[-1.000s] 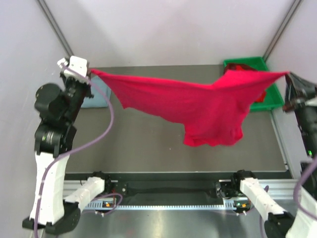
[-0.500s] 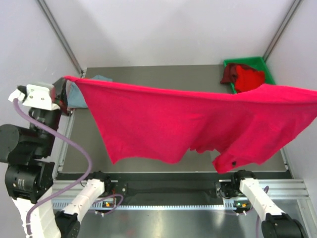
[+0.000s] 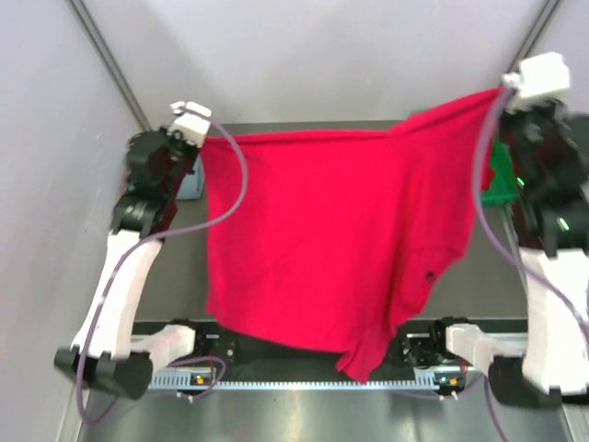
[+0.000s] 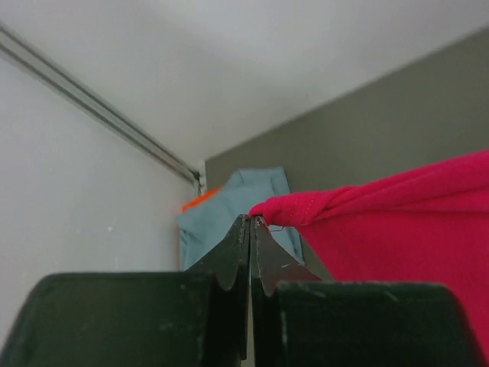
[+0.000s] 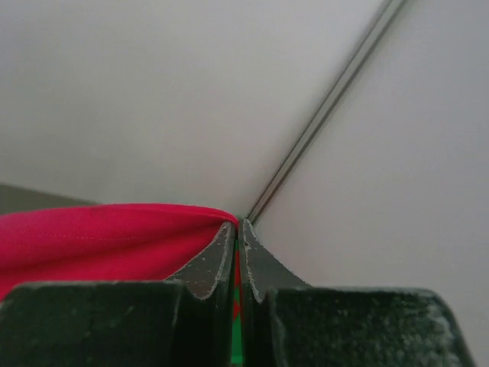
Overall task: Fold and stack the t-shirts
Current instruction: Flatten the tshirt out
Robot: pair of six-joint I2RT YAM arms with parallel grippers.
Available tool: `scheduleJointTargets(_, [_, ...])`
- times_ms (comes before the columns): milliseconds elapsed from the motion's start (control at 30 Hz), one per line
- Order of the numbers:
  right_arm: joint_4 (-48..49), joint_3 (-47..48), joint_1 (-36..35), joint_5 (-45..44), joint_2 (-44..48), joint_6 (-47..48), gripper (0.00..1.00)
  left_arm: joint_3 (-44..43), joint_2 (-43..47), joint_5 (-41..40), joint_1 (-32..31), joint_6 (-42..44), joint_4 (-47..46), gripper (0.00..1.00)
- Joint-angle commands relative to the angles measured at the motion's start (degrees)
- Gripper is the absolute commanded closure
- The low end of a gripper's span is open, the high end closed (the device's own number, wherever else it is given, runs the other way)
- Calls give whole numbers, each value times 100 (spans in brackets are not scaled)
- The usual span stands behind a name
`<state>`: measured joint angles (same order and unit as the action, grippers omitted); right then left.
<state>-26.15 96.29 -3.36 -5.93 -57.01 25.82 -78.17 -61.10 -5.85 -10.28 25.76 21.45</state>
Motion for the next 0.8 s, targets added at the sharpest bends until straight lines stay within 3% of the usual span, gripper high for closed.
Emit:
scheduleJointTargets(0, [917,-347,71,109,-703,256,100,530,-472,-268,44,535,-790,100])
scheduleJointTargets(267, [1262,-542,292,751,-2672,134,100,1243,-2490,127,211,1115,-2020,100])
scheduleJointTargets(433, [1314,431,248,761,-4053,-104,100,192,-3811,189,588,1151,-2101,100])
scheduleJointTargets(567, [1393,1172,-111,717,-4791,220,100,-759,-4777,-30,677,1133,-2058,100])
scheduleJointTargets(767, [1666,1620,-359,638,-5565,134,100,-1376,-5157,-303,668,1221,-2100,100])
